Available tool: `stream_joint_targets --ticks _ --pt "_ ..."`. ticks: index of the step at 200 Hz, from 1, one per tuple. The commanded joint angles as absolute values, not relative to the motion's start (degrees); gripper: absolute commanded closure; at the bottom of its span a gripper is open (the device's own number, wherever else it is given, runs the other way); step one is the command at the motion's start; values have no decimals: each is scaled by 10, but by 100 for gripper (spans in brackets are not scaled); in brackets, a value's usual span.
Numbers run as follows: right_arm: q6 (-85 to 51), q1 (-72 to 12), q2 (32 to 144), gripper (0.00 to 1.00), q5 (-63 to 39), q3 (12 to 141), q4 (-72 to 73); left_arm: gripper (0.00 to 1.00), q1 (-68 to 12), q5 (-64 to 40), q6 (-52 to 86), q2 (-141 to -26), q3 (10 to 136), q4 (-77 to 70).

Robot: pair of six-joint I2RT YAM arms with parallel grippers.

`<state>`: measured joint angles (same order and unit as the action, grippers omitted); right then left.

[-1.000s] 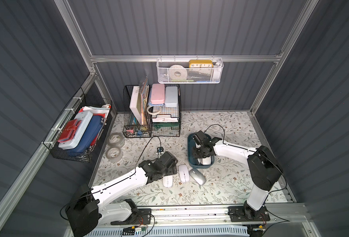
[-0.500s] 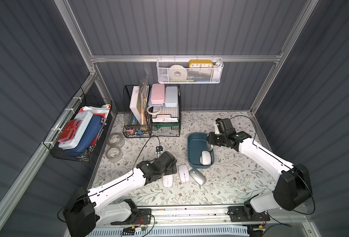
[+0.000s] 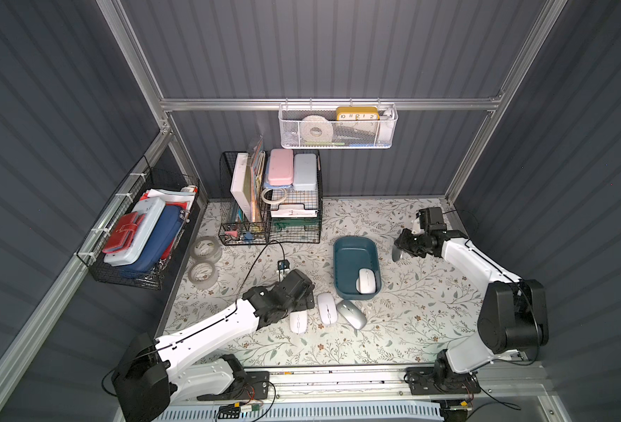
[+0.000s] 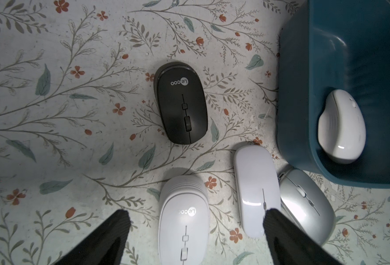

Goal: Take out the mouse from the storage box
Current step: Place the mouse at the center of the board.

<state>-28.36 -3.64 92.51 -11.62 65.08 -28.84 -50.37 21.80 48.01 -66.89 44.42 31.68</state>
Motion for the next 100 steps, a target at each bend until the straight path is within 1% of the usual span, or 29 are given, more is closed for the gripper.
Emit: stream_joint_targets --ticks 1,62,100 --pt "-274 -27 953 81 -157 667 -264 3 -504 227 471 -663 451 320" --pt "-291 -25 1017 80 -173 672 -215 3 -505 225 470 -678 455 314" --pt "-305 -26 1057 79 -219 676 -196 3 -505 223 466 -685 458 311"
